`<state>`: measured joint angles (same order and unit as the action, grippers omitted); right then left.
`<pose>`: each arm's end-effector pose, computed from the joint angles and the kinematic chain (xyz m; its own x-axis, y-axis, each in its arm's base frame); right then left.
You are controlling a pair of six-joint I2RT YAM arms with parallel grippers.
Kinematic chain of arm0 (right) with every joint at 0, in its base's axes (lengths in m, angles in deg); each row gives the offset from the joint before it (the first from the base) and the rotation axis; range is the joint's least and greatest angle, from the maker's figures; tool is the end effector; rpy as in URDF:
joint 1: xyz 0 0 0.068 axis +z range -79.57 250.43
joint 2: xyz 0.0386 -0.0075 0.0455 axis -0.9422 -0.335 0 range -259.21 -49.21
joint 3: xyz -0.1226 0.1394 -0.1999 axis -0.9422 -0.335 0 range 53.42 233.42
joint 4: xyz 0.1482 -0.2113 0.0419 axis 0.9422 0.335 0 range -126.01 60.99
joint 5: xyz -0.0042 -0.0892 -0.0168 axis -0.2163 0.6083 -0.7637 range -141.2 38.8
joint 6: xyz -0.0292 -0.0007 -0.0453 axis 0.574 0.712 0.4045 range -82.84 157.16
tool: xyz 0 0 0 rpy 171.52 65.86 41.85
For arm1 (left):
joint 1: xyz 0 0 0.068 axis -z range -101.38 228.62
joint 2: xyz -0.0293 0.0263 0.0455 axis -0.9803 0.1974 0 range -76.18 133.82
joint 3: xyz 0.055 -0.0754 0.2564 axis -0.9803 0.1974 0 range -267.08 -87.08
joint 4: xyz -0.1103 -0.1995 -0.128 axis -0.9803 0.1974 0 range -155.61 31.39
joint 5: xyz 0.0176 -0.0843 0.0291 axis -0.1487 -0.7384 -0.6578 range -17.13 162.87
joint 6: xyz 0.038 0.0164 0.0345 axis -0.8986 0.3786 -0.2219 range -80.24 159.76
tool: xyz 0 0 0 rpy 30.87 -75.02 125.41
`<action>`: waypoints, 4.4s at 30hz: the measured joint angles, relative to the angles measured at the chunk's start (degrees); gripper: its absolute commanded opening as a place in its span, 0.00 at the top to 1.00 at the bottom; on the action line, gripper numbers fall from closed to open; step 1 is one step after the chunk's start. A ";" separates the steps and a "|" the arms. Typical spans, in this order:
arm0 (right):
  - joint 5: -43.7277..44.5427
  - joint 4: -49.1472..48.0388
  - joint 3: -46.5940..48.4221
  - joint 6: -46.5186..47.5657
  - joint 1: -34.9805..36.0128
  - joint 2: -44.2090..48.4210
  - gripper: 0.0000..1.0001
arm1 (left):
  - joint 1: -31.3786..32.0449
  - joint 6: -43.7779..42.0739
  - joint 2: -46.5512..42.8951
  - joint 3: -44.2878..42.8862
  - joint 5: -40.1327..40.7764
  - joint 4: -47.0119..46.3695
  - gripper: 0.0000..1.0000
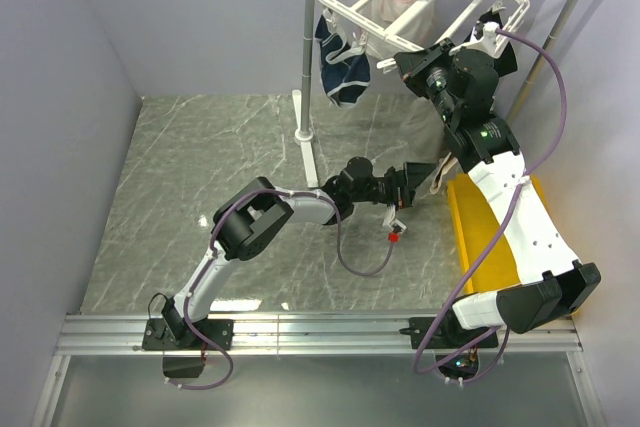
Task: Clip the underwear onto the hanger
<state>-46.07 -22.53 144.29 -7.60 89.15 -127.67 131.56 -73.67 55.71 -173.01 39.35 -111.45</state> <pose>0.2879 0.0942 0.4814 -0.1779 0.6802 -0.7111 -0.1546 0.6944 0.7028 0.2936 -0.4216 0.1754 0.9163 0.0559 0.3966 -0.3957 -0.0262 0.9180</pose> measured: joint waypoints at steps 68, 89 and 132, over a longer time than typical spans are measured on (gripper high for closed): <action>-4.57 2.93 0.57 -8.85 -1.46 0.33 1.00 | -2.47 -0.98 4.26 -5.05 -9.33 8.76 0.08; -6.27 2.86 -0.26 -7.82 -1.53 0.81 1.00 | -3.41 -1.16 5.81 -10.56 -10.25 9.44 0.99; -25.83 -0.02 -0.50 14.99 -10.16 3.41 1.00 | -14.01 52.13 -24.26 -8.72 -20.83 46.23 0.99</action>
<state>-71.91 -22.55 143.78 7.40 78.98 -124.26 117.55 -21.54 31.45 -181.73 18.52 -65.23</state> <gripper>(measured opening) 0.143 0.011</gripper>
